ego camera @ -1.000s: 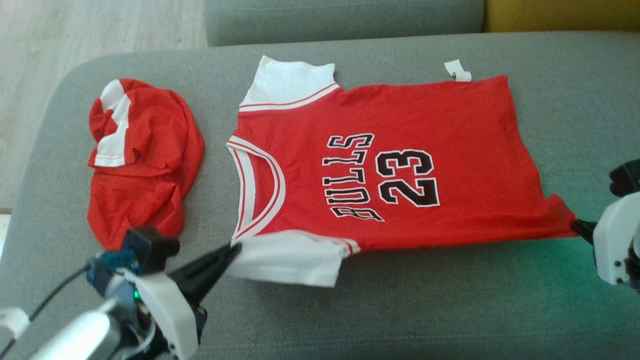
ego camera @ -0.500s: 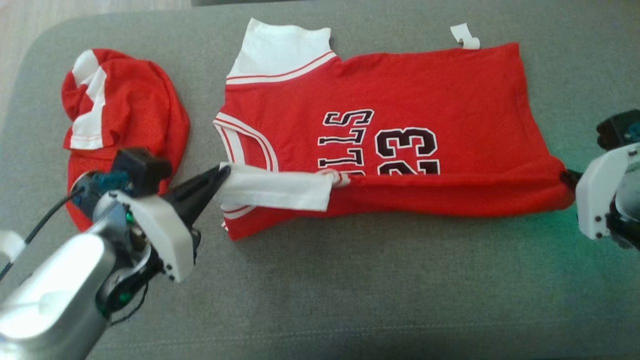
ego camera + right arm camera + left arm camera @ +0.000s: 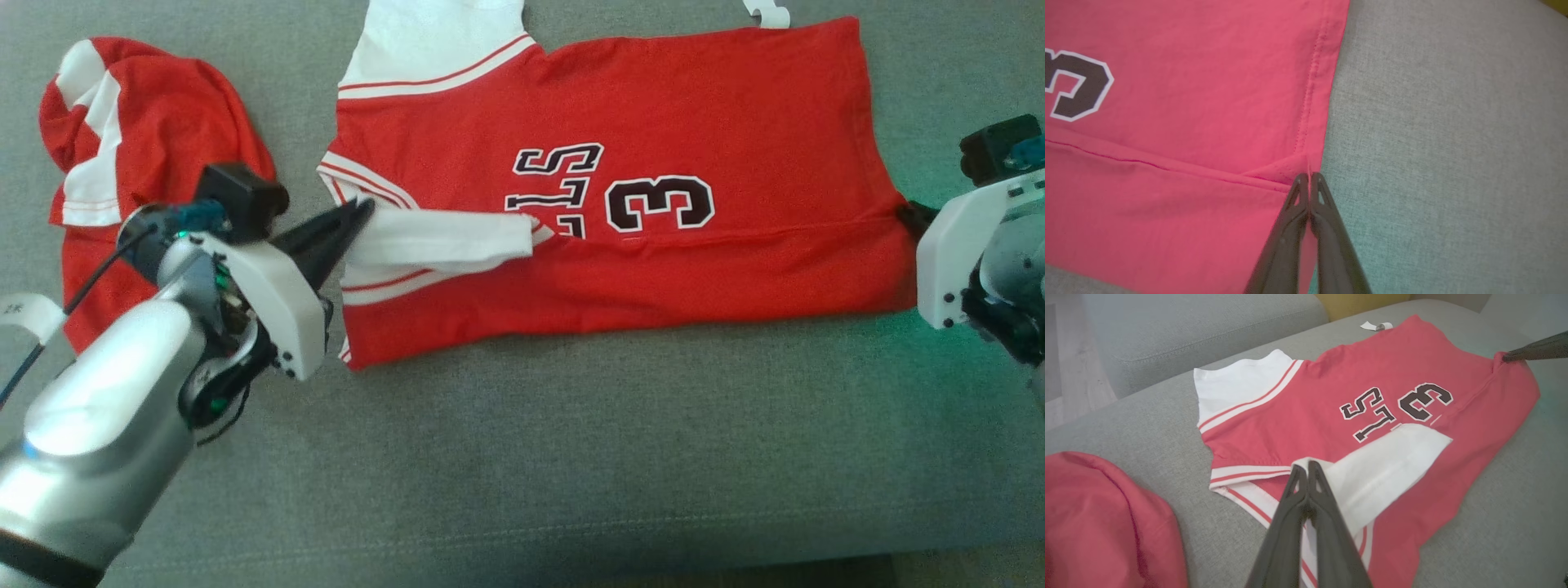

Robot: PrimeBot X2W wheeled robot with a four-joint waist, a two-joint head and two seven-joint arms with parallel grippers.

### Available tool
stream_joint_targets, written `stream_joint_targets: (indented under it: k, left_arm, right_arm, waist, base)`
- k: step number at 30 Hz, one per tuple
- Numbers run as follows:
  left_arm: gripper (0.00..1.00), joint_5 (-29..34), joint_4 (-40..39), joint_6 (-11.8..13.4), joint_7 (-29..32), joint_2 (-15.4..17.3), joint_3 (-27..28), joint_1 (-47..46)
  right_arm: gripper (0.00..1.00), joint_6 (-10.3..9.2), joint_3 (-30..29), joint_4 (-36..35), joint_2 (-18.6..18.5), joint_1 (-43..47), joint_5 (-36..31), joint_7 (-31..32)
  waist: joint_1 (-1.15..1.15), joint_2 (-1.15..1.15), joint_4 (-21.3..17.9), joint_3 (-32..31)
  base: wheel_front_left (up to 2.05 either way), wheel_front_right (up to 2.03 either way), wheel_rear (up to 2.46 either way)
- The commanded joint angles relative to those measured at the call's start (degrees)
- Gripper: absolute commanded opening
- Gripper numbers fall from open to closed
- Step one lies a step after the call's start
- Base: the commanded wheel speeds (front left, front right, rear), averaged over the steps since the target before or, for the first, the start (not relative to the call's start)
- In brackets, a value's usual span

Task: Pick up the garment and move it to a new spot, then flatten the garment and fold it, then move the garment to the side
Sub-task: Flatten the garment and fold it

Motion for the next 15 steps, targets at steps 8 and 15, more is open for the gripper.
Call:
stream_joint_targets:
  k: [8, 15]
  left_arm:
    - [1.0, -0.4, 5.35, 4.45, -10.25, -2.32, 7.23, -4.75]
    - [1.0, -2.58, 2.85, 9.73, -17.88, -6.2, 14.98, -0.93]
  right_arm:
    - [1.0, 0.37, -4.89, 1.83, 2.24, -2.44, -0.37, -13.69]
    - [1.0, 0.37, -11.06, -0.12, 5.55, 0.5, -0.51, -30.27]
  waist:
    - [0.0, 0.0, -0.42, -0.58]
    - [0.0, 0.0, -0.14, -4.08]
  base:
    - [0.0, 0.0, 0.0]
    - [0.0, 0.0, 0.0]
